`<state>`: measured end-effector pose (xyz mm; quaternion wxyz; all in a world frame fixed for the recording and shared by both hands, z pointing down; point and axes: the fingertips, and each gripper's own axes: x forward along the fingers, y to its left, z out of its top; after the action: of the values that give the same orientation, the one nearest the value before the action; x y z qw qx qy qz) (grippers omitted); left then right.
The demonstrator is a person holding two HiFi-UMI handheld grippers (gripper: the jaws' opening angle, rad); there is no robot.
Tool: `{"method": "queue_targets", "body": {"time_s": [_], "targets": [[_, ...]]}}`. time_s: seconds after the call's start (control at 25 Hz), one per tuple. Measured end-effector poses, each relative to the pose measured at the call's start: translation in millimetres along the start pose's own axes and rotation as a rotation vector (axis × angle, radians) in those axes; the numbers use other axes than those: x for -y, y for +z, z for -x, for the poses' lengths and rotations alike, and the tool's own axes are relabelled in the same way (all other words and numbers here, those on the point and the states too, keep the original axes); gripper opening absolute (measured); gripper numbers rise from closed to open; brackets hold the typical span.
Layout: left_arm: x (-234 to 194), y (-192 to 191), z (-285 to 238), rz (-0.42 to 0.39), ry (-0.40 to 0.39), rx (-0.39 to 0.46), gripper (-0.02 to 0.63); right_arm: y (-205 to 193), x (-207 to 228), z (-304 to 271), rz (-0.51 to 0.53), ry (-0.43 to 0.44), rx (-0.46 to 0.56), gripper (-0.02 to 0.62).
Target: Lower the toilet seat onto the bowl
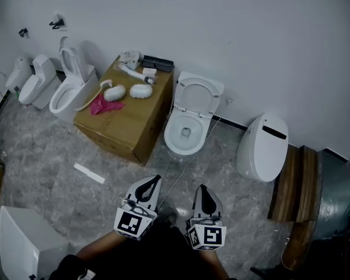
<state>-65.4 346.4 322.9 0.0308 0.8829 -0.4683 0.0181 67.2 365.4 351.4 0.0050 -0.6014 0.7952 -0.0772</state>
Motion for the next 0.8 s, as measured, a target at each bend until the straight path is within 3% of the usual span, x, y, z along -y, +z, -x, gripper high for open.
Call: {"method": "queue_targets", "body": {"time_s": [0.2, 0.44, 0.68, 0.8], "targets": [[-21, -29, -14, 0.040, 0.055, -0.106, 0.009, -1, 16, -23, 0.004, 0.002, -0.013, 0.026], [-67, -31, -88, 0.018, 0.030, -0.046, 0.009, -7, 37, -92, 0.005, -0.017, -0.028, 0.026], [-143, -19, -179, 0.025, -0.001, -0.048, 0.009, 4, 52, -199, 0.040, -0.013, -0.042, 0.026], [-177, -18, -226, 0.035, -0.027, -0.091, 0.009, 8, 70, -252, 0.062, -0.049, -0.058, 0.026]]}}
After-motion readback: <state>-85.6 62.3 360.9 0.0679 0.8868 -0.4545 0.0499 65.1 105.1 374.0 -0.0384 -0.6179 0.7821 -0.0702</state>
